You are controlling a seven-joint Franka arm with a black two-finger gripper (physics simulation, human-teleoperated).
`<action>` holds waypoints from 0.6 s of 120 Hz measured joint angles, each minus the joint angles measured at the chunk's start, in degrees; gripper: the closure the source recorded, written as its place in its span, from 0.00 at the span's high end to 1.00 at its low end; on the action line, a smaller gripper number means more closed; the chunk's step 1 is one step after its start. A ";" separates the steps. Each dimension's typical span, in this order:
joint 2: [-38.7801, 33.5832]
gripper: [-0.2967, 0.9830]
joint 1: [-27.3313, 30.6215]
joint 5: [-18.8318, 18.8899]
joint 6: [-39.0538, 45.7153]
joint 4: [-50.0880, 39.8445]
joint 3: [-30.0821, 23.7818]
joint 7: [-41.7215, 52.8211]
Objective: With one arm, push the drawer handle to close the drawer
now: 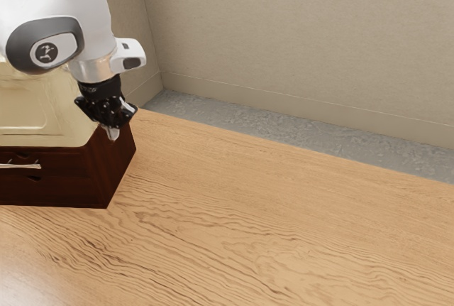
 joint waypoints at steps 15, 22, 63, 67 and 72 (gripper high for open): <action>7.41 0.16 2.92 -3.25 -0.09 5.33 0.41 0.68; 9.46 0.23 3.35 -4.22 -0.03 6.01 0.45 1.03; 10.87 0.65 6.47 -6.07 -0.79 10.46 -4.39 2.52; 10.87 0.67 6.54 -6.05 -0.87 10.49 -4.51 2.63; 10.88 0.69 6.58 -6.03 -0.95 10.50 -4.59 2.76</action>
